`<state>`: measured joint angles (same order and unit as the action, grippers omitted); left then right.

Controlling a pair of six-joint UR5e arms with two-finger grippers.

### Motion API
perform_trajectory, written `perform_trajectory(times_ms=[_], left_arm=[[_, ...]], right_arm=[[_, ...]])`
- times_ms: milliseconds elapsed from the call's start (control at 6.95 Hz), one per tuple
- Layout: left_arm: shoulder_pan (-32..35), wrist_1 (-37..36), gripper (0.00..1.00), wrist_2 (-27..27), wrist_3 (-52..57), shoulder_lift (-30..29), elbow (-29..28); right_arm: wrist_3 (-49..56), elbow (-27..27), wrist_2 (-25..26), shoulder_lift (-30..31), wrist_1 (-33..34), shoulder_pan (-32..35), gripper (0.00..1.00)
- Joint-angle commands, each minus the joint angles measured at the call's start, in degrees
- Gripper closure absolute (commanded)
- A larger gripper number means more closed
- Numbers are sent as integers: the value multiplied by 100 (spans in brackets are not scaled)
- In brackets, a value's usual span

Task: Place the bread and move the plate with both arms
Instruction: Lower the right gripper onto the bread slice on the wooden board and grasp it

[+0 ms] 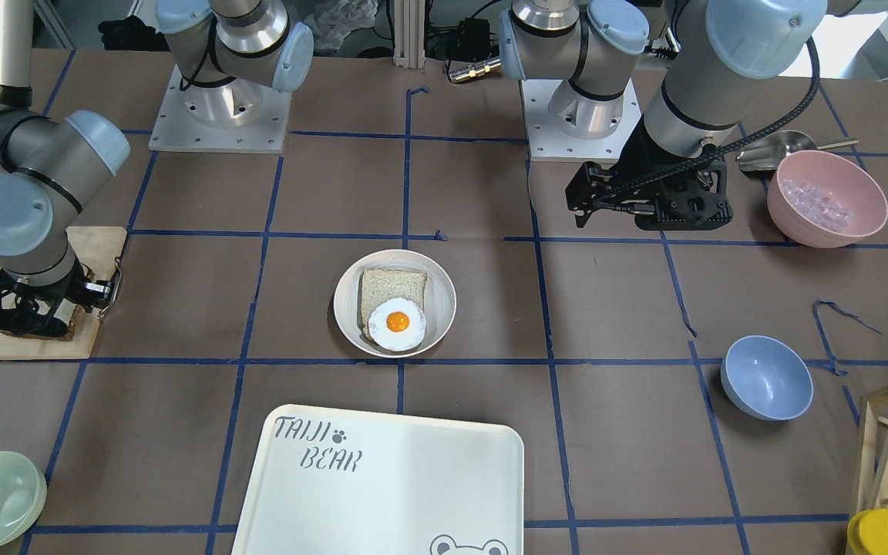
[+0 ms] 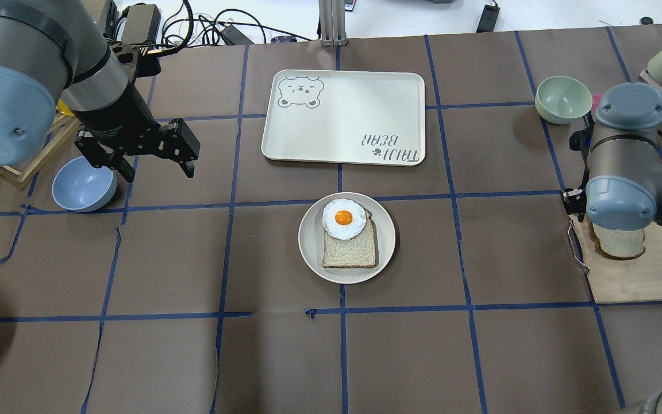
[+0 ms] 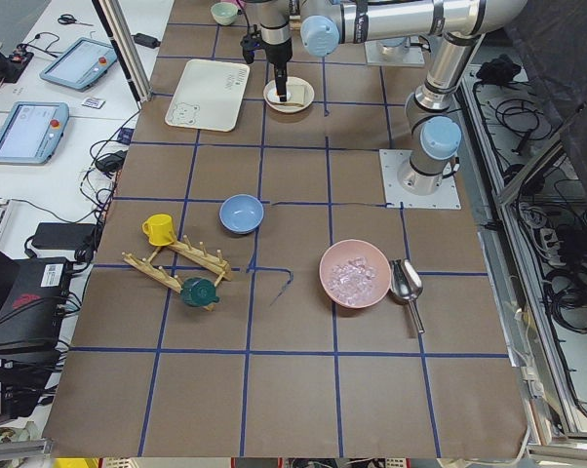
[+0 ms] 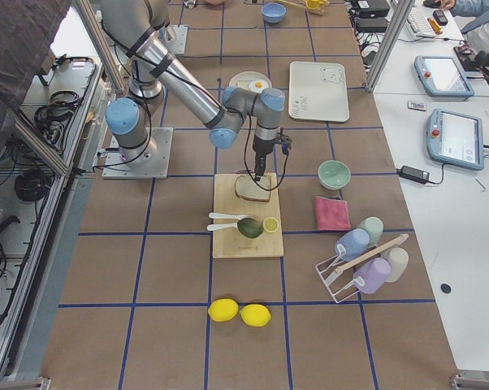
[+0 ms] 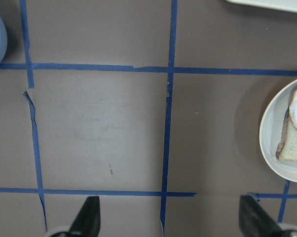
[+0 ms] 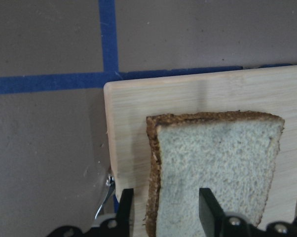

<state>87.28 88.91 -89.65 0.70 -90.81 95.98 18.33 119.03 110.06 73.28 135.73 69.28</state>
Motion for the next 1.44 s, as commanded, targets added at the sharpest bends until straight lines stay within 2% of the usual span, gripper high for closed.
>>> perform_trajectory(times_ms=[0,432,576,1007,1295], left_arm=[[0,4,0,0,0,-7,0],[0,-84,0,26,-9,-112,9],[0,-84,0,18,-9,-104,0],[-9,-93,0,26,-9,-130,-18],[-9,-84,0,18,-9,-121,-9]], right_arm=[[13,85,51,-16,-21,-2,52],[5,85,77,-16,-65,-2,97],[-65,85,51,-16,-73,-2,100],[-57,15,51,116,-108,15,100],[-48,-142,51,501,-274,77,100]])
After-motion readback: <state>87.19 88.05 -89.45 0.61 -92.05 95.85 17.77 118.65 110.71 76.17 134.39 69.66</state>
